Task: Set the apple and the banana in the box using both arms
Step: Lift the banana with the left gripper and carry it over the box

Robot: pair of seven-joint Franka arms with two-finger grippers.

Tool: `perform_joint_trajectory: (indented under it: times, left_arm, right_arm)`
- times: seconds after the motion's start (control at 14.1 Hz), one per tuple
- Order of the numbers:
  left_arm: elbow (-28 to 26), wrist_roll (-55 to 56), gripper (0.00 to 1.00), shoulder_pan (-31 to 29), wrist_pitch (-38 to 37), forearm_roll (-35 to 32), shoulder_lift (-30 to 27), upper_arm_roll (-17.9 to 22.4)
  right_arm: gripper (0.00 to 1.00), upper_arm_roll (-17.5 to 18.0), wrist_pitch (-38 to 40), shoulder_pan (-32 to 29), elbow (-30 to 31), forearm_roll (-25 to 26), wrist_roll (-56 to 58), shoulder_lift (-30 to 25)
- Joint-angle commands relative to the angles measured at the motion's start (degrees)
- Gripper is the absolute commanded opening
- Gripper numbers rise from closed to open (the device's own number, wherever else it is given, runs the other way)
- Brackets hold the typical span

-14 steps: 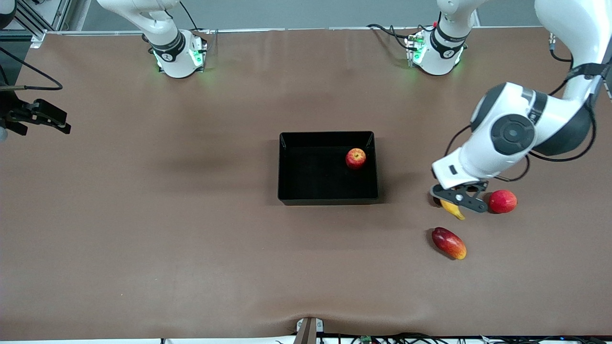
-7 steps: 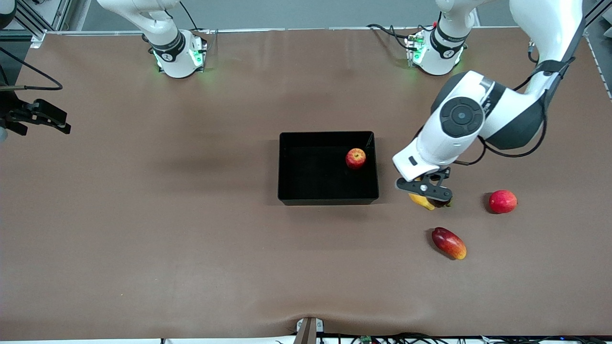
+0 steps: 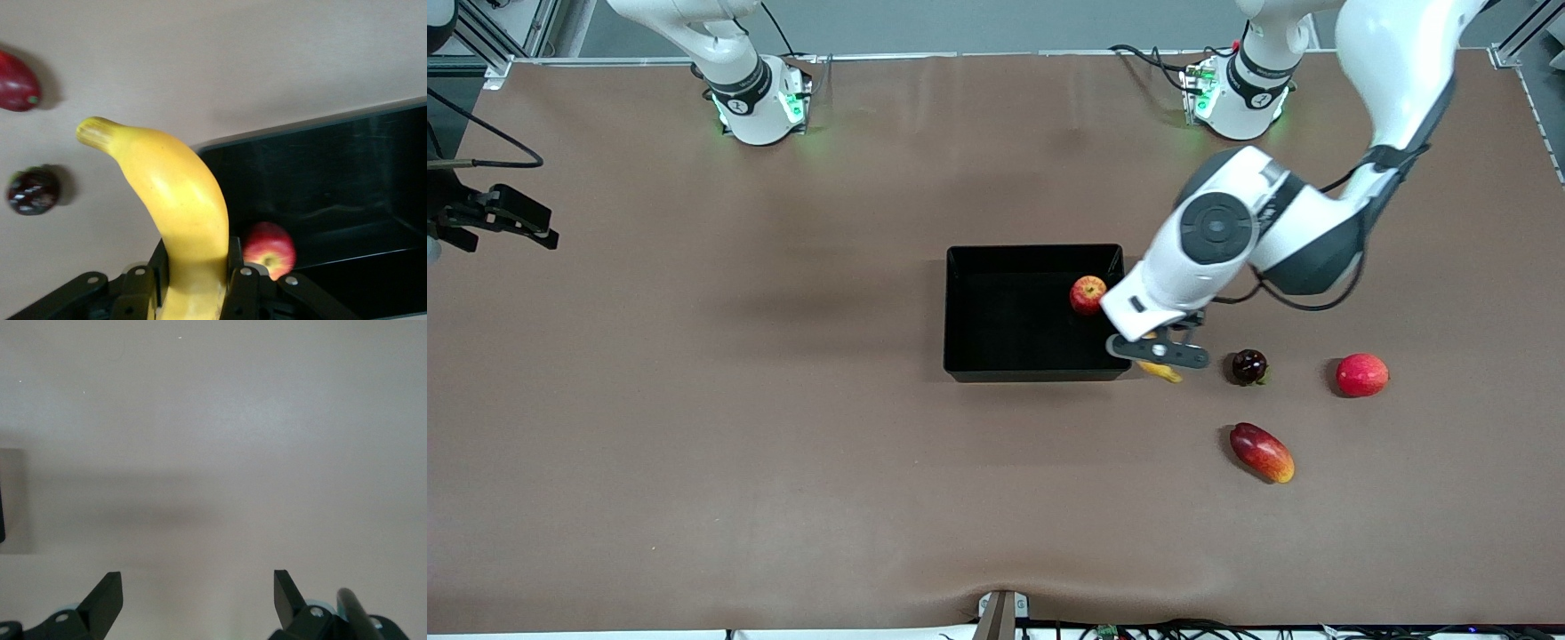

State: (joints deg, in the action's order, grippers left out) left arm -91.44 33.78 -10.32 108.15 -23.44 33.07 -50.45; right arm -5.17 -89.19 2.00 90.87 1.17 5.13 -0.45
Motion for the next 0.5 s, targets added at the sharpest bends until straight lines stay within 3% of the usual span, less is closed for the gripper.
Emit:
perform_joint_trajectory:
  times: [0.0, 0.43]
  left_arm:
    - [5.47, 5.22, 0.0, 5.81, -0.4, -0.63, 4.79, 1.13]
    - [11.18, 15.42, 0.0, 27.07, 7.59, -0.73, 8.84, 17.73]
  right_arm:
    - [1.0, -0.02, -0.2, -0.5, 0.98, -0.64, 0.85, -1.22]
    - [1.0, -0.02, -0.2, -0.5, 0.98, -0.64, 0.85, -1.22]
